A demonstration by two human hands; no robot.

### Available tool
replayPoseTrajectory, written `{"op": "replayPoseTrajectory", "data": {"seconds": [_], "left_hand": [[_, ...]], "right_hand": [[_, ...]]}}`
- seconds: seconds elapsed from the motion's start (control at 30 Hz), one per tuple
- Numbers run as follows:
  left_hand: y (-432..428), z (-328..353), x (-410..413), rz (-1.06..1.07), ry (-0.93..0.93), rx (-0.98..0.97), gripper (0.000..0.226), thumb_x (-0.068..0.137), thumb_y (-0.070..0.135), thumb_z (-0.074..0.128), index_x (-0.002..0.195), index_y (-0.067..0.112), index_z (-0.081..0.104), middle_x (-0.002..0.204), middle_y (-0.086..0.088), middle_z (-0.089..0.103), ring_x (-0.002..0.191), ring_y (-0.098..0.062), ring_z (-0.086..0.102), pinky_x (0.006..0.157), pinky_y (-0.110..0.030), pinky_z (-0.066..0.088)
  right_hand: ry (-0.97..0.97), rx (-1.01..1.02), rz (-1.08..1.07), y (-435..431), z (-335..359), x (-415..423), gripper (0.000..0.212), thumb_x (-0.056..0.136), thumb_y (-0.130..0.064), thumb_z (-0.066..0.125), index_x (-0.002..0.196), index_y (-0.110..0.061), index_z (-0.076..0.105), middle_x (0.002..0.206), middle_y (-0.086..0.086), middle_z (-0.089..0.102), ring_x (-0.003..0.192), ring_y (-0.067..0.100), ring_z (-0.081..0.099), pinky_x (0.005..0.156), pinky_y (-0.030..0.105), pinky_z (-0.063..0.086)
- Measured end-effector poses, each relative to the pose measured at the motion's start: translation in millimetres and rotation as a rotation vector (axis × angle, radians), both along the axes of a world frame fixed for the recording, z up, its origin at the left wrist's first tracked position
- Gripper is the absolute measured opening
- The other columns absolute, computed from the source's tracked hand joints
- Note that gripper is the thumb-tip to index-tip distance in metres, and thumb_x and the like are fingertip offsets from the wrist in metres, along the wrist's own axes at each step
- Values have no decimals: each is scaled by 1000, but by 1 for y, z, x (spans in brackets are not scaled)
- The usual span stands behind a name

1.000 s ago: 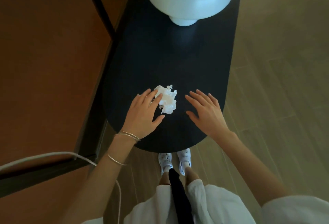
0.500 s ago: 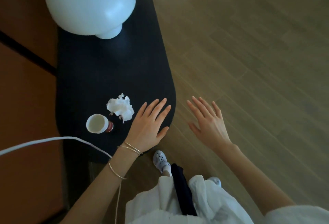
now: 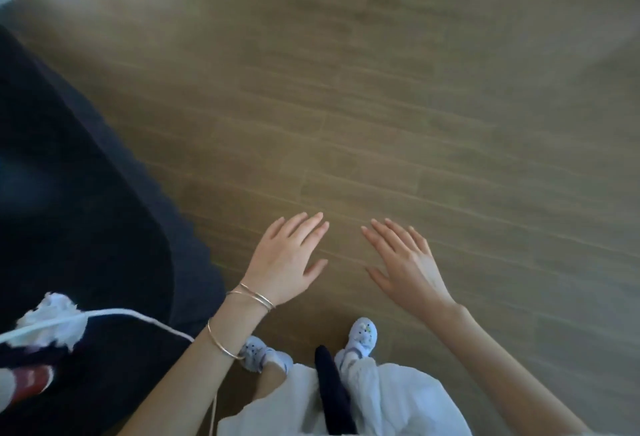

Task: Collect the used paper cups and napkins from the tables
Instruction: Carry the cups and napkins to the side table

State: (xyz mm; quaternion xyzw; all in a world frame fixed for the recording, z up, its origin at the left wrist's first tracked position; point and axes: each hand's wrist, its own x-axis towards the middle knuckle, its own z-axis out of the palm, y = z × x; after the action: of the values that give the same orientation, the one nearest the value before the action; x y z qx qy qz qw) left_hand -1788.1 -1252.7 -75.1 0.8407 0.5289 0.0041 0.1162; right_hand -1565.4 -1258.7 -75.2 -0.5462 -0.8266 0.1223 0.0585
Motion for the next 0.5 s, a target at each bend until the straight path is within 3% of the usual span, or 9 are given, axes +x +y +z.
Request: {"op": "replayPoseTrajectory", "data": {"seconds": [0.23,0.5], "left_hand": [[53,13,153,-273,-37,30,57,90,45,44,140,20,37,148,2,34,135,-18,33,111,-40,27],[90,33,274,-554,-103,66,54,89,40,50,138,18,42,145,1,40,133,-19,36,111,-41,27]], "right_hand": [[-12,14,-301,-8,22,147,60,76,-25,73,131,-14,51,135,8,52,124,26,49,102,51,38],[29,124,-610,-26,46,241,60,75,-21,73,131,-14,52,137,7,50,125,25,47,102,48,38]]}}
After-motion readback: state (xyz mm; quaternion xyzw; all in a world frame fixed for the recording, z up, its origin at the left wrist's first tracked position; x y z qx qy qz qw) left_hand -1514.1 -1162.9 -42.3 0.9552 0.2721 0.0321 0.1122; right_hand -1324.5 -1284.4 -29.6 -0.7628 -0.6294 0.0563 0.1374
